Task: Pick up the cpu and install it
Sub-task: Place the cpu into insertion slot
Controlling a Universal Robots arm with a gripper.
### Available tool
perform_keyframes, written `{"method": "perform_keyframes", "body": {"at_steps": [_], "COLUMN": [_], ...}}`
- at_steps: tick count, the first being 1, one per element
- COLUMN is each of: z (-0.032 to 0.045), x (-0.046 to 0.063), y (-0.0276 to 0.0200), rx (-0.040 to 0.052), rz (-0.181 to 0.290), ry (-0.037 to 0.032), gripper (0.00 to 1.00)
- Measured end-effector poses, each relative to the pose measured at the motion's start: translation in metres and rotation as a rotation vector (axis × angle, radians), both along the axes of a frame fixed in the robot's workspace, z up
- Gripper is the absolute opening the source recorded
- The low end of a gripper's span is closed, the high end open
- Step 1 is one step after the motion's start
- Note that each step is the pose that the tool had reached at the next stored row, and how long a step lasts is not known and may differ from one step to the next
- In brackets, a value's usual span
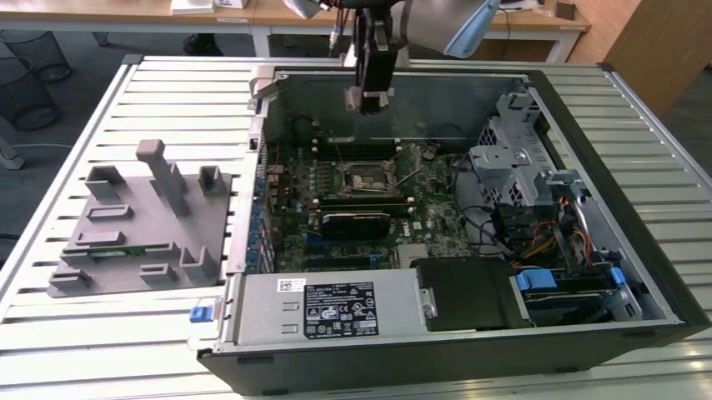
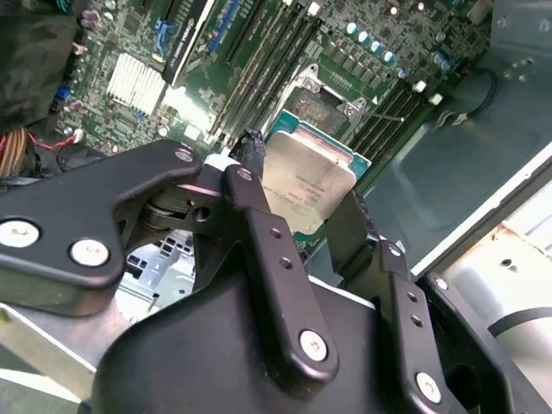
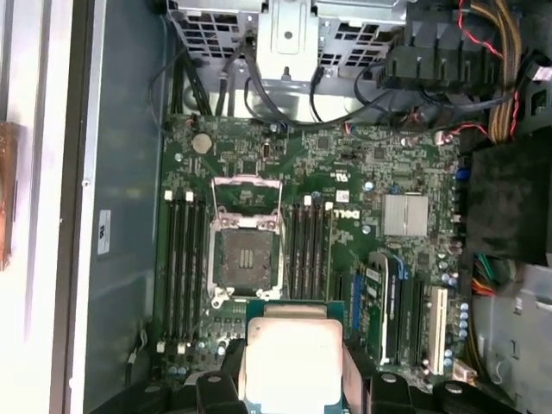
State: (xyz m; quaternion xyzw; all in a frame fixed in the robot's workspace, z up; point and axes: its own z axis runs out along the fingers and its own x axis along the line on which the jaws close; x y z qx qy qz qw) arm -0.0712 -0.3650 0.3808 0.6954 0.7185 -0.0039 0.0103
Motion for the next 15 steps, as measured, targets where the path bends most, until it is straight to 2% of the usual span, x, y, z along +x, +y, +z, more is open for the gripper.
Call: {"method": "perform_keyframes", "body": {"at_steps": [3, 6, 8, 12, 15], "z": [-0.0019, -0.0046, -0.0068, -0.0127, -0.0177], "x": [0.000, 0.000, 0.000, 0.000, 0.000], "y": [0.0000, 0.0002, 0.0002, 0.0004, 0.0023], "rx": [-0.0002, 0.0001, 0.0006, 0.0013, 0.0015], "rz": [0.000, 0.015, 0.039, 0.098, 0.101], "ry": [-0.0204, -0.0328, -0.0357, -0.0364, -0.0364], "gripper": [0.53, 0.53, 0.53, 0.53, 0.53]}}
